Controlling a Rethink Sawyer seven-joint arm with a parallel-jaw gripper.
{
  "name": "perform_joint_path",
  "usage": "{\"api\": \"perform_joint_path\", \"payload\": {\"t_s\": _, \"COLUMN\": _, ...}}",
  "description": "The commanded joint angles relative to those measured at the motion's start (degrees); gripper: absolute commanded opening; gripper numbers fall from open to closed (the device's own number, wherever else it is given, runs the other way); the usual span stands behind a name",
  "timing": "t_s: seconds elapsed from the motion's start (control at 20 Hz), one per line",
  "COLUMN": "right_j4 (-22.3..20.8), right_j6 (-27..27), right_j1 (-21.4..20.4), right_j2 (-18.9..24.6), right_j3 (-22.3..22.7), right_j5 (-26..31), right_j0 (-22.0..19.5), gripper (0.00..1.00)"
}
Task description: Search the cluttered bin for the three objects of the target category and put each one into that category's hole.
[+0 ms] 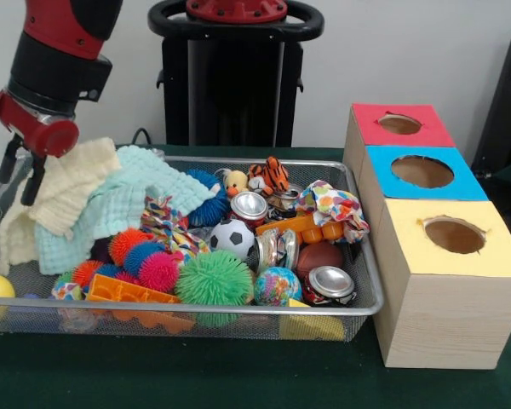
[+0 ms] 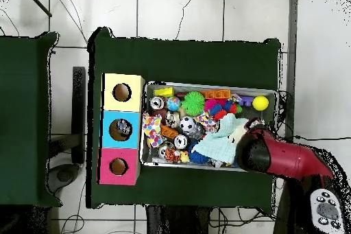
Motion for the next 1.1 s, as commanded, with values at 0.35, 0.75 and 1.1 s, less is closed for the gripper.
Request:
{"api": "perform_joint_path", "payload": {"t_s": 0.35, "right_j4": 5.83, "right_j6": -17.19, "right_j1": -19.76, "right_j2": 21.26, "right_j3": 11.12, "right_j5": 22.75, "right_j0": -10.93, "gripper": 1.00}}
{"api": "perform_joint_path", "payload": {"t_s": 0.75, "right_j4": 7.64, "right_j6": -11.93, "right_j1": -21.44, "right_j2": 23.77, "right_j3": 14.49, "right_j5": 25.60, "right_j0": -11.04, "gripper": 1.00}}
{"api": "perform_joint_path", "payload": {"t_s": 1.1, "right_j4": 10.12, "right_j6": -4.20, "right_j1": -21.01, "right_j2": 24.94, "right_j3": 18.61, "right_j5": 21.41, "right_j0": -8.43, "gripper": 1.00}}
